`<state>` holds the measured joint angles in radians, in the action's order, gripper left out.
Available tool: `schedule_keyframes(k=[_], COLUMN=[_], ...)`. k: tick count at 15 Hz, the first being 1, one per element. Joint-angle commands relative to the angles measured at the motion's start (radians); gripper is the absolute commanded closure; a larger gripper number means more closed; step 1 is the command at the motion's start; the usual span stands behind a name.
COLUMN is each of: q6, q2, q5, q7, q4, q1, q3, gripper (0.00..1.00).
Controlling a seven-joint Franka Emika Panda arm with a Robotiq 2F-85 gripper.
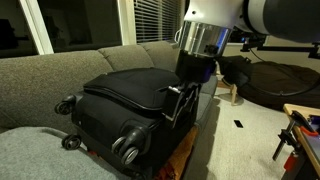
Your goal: Open the suitcase fully
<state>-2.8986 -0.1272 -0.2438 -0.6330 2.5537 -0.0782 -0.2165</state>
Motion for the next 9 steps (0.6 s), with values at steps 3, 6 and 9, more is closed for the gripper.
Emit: schedule_keyframes(k=[3,6,9], q6=[-0.043,-0.049,-0.054], q2=[-0.07,-0.1,-0.12], q5=[-0.082,-0.095,-0.122], q7=[-0.1,-0.12,-0.153], q4=[-0.041,-0.061,-0.079], q1=[-0.02,-0.026,-0.046], q3=[0.056,0.069,0.1], gripper=[0.0,0.0,0.0])
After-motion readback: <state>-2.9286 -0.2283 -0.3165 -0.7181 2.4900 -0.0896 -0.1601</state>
